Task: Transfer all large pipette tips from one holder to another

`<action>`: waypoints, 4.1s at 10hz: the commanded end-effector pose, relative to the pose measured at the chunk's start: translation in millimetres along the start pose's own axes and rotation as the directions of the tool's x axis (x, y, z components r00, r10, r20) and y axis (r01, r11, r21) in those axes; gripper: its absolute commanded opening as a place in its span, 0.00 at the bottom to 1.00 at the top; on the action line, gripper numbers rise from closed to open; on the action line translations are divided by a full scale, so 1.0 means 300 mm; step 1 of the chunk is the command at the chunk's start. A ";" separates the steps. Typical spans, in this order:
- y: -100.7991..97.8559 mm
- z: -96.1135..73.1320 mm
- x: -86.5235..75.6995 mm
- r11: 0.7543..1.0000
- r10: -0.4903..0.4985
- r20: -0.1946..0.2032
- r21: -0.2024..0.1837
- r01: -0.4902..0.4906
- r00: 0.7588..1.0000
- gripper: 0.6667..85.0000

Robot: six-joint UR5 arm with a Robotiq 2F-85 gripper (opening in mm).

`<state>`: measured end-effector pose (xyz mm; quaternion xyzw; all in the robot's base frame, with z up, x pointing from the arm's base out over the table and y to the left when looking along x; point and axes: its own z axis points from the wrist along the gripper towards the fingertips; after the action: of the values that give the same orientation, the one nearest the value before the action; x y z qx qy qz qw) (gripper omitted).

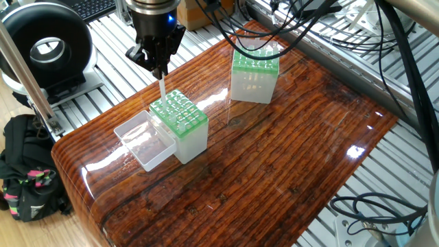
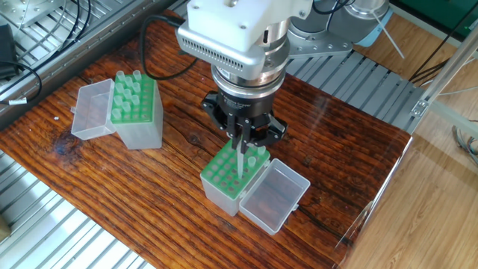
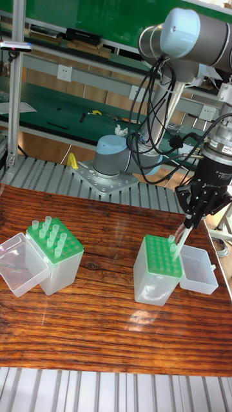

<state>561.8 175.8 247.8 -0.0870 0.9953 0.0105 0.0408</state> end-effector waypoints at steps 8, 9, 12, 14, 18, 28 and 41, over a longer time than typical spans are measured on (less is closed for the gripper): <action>0.026 -0.002 -0.036 0.999 -0.025 0.034 -0.029 0.026 0.999 0.09; 0.031 -0.002 -0.032 0.999 -0.031 0.030 -0.034 0.032 0.999 0.15; 0.034 -0.001 -0.024 0.998 -0.046 0.024 -0.037 0.047 0.999 0.21; 0.036 0.000 -0.022 0.997 -0.059 0.023 -0.040 0.060 0.998 0.25; 0.042 -0.001 -0.024 0.995 -0.089 0.028 -0.046 0.090 0.996 0.39; 0.091 -0.011 0.013 0.984 -0.137 -0.008 -0.112 0.135 0.991 0.74; 0.025 -0.019 -0.023 0.995 -0.089 -0.016 -0.038 0.088 0.996 0.58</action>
<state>565.9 179.9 252.5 -0.1202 0.9922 0.0175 0.0284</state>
